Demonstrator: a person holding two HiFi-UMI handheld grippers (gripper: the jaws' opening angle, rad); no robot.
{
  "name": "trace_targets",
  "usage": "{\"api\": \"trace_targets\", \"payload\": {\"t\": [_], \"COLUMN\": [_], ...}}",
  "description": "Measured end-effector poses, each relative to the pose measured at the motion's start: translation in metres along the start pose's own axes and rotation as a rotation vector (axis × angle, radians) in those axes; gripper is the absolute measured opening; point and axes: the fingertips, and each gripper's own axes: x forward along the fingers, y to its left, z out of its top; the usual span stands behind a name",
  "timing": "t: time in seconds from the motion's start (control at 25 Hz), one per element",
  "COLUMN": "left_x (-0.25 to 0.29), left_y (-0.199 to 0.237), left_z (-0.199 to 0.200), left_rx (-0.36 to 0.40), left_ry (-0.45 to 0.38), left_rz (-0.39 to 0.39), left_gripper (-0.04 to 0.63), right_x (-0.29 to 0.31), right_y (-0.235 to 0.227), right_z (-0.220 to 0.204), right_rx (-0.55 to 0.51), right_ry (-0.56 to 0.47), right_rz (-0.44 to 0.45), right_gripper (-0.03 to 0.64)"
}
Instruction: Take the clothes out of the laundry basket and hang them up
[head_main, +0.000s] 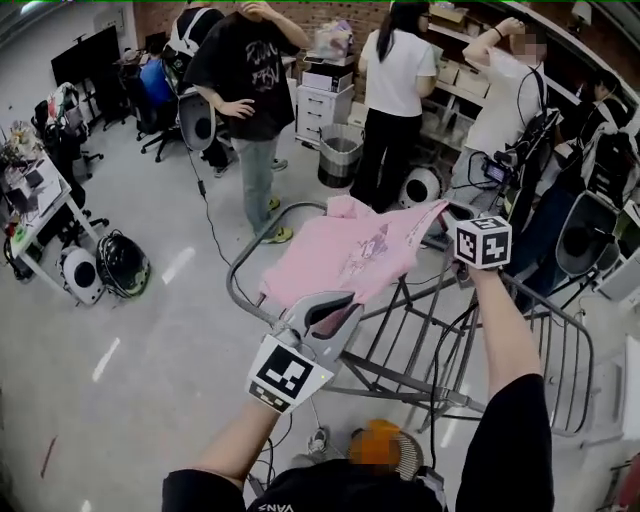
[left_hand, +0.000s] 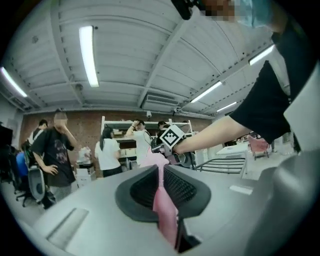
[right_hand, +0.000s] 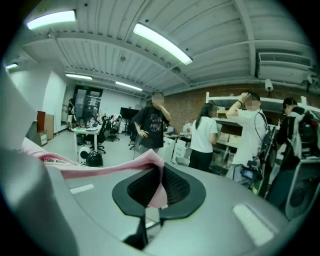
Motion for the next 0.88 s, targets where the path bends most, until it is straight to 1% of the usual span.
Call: {"api": "trace_targets", "payload": {"t": [0.08,0.2,0.28,0.4,0.52,0.64,0.68,0.76,0.8,0.88], "left_x": [0.016,0.036,0.046,0.060,0.071,0.077,0.079,0.080,0.080,0.080], "left_y": [-0.033,-0.080,-0.109,-0.149,-0.176,-0.191,-0.195,-0.203,-0.206,-0.209], "left_z": [-0.021,-0.048,-0.063,-0.080,-0.094,-0.115,-0.121,-0.129,-0.132,-0.134], "left_rx": [-0.037,-0.081,-0.113,-0.149,-0.150,-0.119,-0.110,-0.103,-0.104,-0.111], "left_ry": [0.042,0.106,0.139,0.187,0.234,0.290,0.302,0.320,0.324,0.322], "left_rz": [-0.073,-0.173,-0.230,-0.305,-0.350,-0.377,-0.390,-0.415,-0.423,-0.418], "left_gripper": [0.031,0.031,0.031,0.031,0.031,0.032,0.032,0.034,0.042,0.068], "right_x": [-0.013,-0.034,-0.046,-0.060,-0.071,-0.078,-0.079,-0.083,-0.087,-0.092], "right_y": [-0.019,-0.039,-0.050,-0.066,-0.080,-0.087,-0.088,-0.087,-0.087,-0.084], "right_z": [-0.041,-0.095,-0.122,-0.153,-0.178,-0.211,-0.220,-0.233,-0.235,-0.233], "right_rx": [0.015,-0.001,-0.001,0.034,0.069,0.120,0.142,0.168,0.167,0.148], "right_ry": [0.070,0.179,0.221,0.250,0.293,0.353,0.369,0.393,0.400,0.403], "right_rz": [-0.024,-0.057,-0.076,-0.106,-0.143,-0.169,-0.166,-0.159,-0.159,-0.153], "right_gripper": [0.018,0.019,0.019,0.020,0.021,0.030,0.044,0.116,0.146,0.176]}}
